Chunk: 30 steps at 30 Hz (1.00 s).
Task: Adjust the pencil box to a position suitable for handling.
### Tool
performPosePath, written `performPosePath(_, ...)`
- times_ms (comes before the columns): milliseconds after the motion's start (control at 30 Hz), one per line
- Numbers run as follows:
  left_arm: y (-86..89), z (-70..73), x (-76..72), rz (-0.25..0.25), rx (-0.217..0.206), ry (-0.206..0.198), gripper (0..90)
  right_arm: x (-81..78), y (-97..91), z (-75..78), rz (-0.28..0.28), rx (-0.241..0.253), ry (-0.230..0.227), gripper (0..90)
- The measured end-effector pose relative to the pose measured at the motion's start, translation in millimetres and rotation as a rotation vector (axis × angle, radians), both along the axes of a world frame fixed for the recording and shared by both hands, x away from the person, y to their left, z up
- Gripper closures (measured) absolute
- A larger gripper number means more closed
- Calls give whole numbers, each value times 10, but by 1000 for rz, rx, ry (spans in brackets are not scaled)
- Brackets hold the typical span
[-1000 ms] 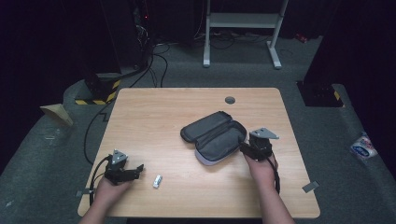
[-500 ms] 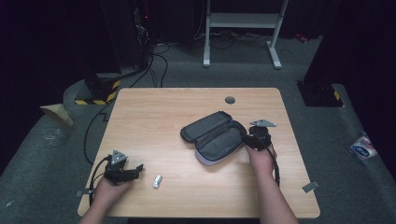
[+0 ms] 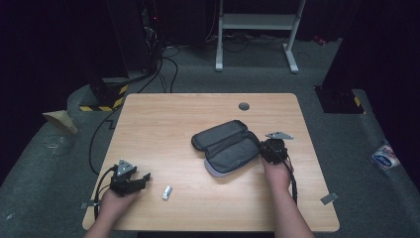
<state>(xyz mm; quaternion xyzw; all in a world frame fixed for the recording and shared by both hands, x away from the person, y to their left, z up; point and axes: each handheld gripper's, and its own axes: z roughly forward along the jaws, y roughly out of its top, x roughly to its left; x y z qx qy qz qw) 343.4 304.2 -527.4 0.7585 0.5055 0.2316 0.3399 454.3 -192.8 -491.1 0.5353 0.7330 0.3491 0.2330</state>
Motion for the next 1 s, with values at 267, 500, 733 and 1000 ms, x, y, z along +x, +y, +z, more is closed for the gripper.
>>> performPosePath(267, -48, 32, -4, -7, -2, -1, 431, -315, 85, -26, 44, 20, -26, 774)
performPosePath(500, -82, 49, 1, -12, -46, -9, 457, -571, 200, 1, 91, 62, -56, 722)
performPosePath(733, -190, 142, 16, -41, -47, -32, 521, -779, 157, 87, 100, 64, -109, 678)
performPosePath(1000, -642, 331, 180, -118, -41, -51, 605, -539, -36, 47, 19, 63, -95, 737)
